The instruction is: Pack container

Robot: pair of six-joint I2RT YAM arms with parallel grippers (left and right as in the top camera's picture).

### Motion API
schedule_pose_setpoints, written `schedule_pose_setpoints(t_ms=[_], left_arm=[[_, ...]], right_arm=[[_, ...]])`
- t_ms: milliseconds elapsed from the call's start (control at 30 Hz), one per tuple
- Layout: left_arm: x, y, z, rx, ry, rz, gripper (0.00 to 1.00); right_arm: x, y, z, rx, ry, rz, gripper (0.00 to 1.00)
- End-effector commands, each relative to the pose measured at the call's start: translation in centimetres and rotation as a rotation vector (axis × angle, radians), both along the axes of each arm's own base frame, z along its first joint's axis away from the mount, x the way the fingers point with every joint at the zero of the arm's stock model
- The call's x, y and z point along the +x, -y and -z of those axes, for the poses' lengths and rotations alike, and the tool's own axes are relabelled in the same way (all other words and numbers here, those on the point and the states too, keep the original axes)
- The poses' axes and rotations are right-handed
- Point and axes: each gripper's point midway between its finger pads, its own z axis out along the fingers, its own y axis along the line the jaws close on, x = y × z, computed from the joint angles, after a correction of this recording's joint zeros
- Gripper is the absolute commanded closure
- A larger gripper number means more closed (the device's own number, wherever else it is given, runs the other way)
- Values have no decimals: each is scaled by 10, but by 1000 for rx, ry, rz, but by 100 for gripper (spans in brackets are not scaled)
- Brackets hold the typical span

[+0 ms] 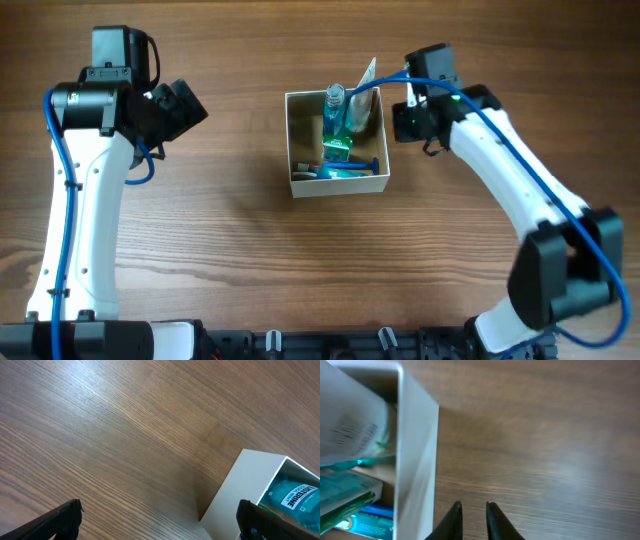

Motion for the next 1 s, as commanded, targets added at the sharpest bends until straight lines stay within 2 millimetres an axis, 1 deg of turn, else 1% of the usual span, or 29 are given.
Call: schedule_pose_setpoints(t_ms=[0, 100, 167, 367, 800, 967], left_arm=[[-1, 1, -5, -15, 12, -1, 0], [-1, 1, -5, -15, 13, -1, 0], [-1, 1, -5, -15, 13, -1, 0], [-1, -1, -5, -5, 12, -5, 0], [-1, -1, -5, -5, 12, -5, 0], [-1, -1, -5, -5, 12, -5, 0]], right_arm=[[-3, -9, 11, 56, -41, 31, 85], [-2, -10, 11, 61, -38, 28, 85], [-3, -14, 11, 86, -47, 14, 85], [-10, -34, 10, 205, -85, -29, 85], [-14, -33, 11, 232, -115, 25, 85], [-16, -38, 11, 255, -123, 16, 85]])
